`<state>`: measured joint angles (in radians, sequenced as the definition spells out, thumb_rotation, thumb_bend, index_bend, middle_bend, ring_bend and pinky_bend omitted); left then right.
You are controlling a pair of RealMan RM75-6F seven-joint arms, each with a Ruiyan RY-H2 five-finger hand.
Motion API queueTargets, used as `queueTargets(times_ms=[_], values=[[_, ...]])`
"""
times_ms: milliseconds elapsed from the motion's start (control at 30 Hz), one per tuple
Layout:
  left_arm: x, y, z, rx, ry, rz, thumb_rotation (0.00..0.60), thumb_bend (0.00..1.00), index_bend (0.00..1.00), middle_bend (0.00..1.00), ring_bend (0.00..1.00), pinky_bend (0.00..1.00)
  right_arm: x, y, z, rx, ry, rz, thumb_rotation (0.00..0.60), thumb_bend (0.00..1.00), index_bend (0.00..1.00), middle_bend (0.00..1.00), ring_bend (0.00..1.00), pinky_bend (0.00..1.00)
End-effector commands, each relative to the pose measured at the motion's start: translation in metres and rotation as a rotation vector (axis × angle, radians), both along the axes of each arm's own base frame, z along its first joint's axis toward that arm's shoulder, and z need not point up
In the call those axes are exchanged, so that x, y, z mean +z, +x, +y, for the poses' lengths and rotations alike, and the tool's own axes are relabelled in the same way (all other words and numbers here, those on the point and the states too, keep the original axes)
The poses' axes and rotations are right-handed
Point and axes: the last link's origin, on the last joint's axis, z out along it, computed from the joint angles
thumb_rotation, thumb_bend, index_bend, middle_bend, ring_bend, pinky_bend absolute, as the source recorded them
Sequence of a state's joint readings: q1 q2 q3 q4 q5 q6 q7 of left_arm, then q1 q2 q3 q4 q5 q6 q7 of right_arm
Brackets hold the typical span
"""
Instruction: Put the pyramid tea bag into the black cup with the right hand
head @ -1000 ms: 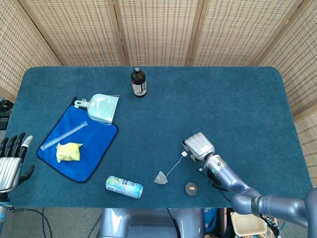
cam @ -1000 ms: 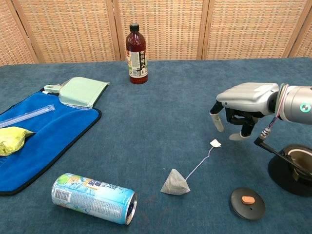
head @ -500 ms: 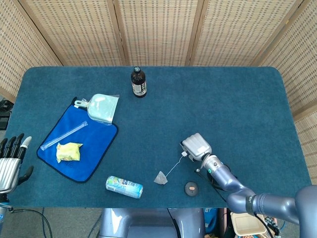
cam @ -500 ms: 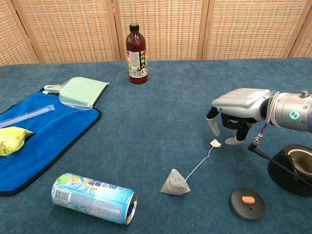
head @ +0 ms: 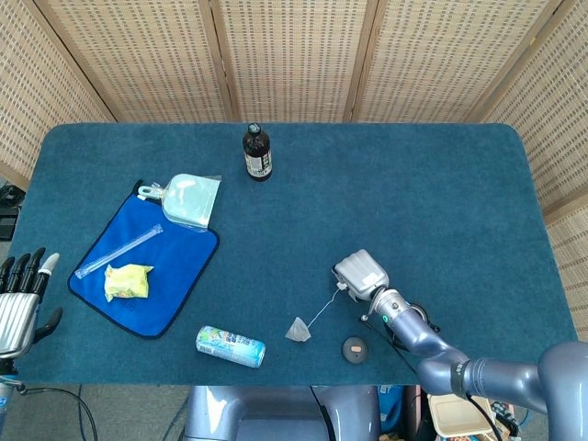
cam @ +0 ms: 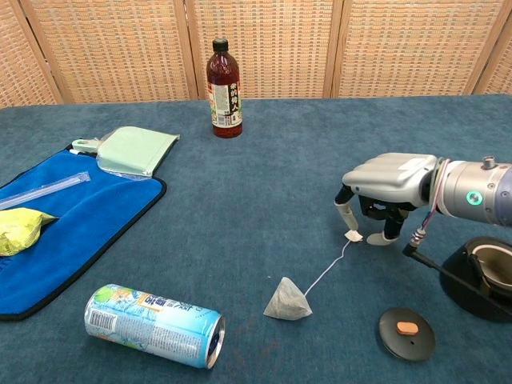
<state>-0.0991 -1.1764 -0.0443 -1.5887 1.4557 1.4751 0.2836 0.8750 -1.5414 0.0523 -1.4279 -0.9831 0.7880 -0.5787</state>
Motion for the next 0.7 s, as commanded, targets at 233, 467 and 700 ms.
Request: queueTargets(times_ms=[233,467,700], values=[[0.0002,-0.0030,-0.0007,0.007,-0.004,-0.009,0.600,0.35,0.00,0.00,0.00,0.00,-0.0076,0.0022,-0.0002,0.005,0.008,0.013,0.600,0.45,0.54,0.99,1.00,1.00],[-0.0002,-0.0040,-0.0005,0.008,-0.004,-0.011,0.600,0.35,0.00,0.00,0.00,0.00,-0.0081,0.0022,-0.0020,0.001,0.005,0.019,0.600,0.46,0.55,0.99,1.00,1.00],[0.0002,-0.0054,-0.0009,0.011,-0.003,-0.011,0.600,0.35,0.00,0.00,0.00,0.00,-0.0104,0.0025,-0.0029,-0.003,0.006,0.023,0.600,0.46,0.55,0.99,1.00,1.00]])
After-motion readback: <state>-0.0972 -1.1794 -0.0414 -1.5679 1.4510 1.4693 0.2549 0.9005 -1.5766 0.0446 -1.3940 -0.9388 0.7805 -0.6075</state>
